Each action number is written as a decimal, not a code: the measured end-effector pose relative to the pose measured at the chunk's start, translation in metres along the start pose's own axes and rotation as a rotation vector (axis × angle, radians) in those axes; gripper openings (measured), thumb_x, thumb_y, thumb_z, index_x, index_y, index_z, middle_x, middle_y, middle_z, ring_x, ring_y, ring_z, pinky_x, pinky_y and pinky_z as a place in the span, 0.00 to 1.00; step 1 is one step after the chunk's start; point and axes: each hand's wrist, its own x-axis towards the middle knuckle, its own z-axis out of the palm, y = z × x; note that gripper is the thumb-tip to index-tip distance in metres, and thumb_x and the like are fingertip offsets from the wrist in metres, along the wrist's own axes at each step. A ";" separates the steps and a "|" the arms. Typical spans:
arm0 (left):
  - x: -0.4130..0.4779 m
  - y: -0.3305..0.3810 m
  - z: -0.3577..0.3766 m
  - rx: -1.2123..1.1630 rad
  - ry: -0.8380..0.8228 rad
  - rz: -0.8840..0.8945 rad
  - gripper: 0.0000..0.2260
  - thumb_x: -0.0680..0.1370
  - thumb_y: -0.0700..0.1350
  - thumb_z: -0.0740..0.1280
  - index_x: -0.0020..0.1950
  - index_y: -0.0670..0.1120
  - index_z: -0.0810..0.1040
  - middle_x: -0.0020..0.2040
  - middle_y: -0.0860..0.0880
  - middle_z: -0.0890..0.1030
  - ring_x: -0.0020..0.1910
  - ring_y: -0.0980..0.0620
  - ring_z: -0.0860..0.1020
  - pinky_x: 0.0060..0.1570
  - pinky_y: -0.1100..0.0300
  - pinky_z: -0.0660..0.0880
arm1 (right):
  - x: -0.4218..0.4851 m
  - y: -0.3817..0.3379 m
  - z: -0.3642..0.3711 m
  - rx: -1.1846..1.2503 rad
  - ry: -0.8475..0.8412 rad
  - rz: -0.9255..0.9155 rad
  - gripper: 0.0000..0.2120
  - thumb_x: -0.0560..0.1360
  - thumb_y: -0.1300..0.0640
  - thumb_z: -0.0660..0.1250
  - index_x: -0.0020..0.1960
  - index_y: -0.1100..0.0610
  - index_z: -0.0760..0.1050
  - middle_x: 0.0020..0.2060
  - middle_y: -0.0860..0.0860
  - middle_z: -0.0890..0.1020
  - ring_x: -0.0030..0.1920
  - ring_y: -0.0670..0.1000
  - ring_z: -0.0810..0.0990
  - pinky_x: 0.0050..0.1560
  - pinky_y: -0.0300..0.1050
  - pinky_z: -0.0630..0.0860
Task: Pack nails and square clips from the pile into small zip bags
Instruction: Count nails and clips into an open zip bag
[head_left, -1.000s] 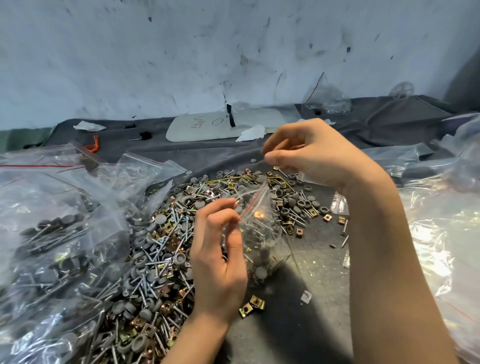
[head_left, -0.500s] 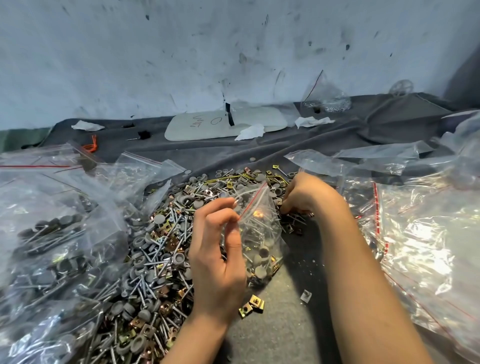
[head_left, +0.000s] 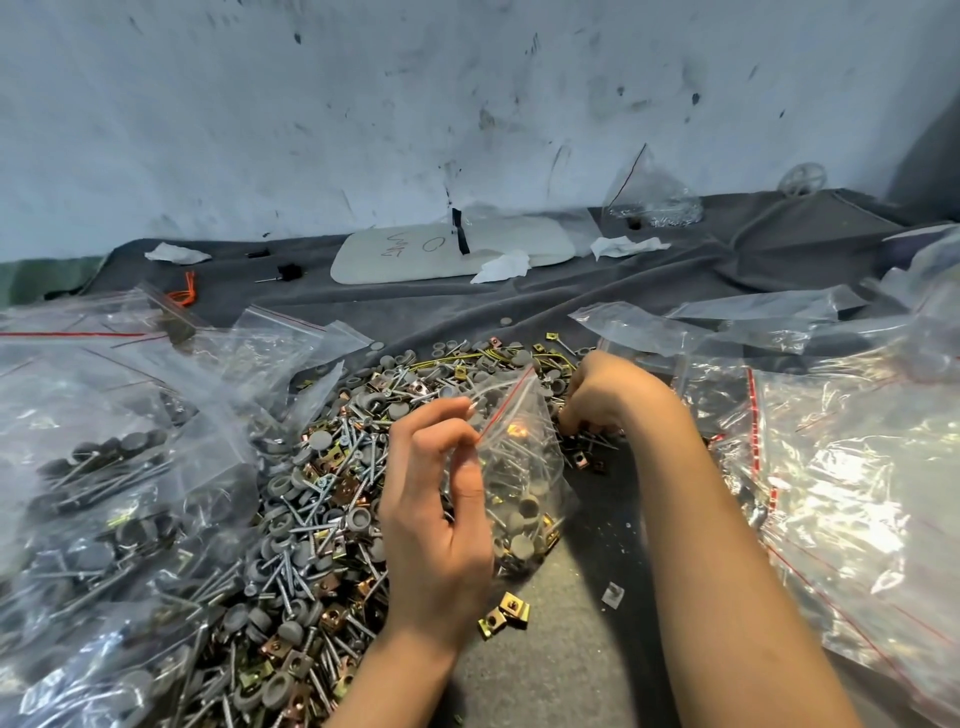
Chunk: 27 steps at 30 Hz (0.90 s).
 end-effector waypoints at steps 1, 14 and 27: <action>0.000 0.000 0.000 0.004 0.001 0.003 0.07 0.76 0.44 0.58 0.52 0.51 0.72 0.57 0.54 0.74 0.49 0.55 0.76 0.42 0.66 0.73 | 0.000 0.001 -0.001 0.011 0.007 -0.003 0.12 0.68 0.65 0.71 0.51 0.63 0.77 0.48 0.59 0.80 0.48 0.58 0.81 0.49 0.50 0.80; 0.000 0.001 0.001 0.006 0.003 0.025 0.06 0.76 0.43 0.57 0.51 0.49 0.72 0.56 0.52 0.74 0.55 0.60 0.75 0.52 0.68 0.73 | -0.037 -0.003 -0.044 0.349 0.093 -0.364 0.08 0.68 0.69 0.73 0.38 0.57 0.79 0.32 0.53 0.82 0.34 0.51 0.78 0.42 0.50 0.78; -0.001 -0.004 -0.003 0.020 -0.011 0.038 0.07 0.77 0.43 0.58 0.52 0.48 0.72 0.58 0.51 0.74 0.58 0.55 0.75 0.54 0.64 0.73 | -0.092 -0.049 -0.050 0.274 0.006 -0.797 0.04 0.68 0.64 0.75 0.40 0.58 0.81 0.36 0.54 0.85 0.39 0.55 0.81 0.45 0.48 0.78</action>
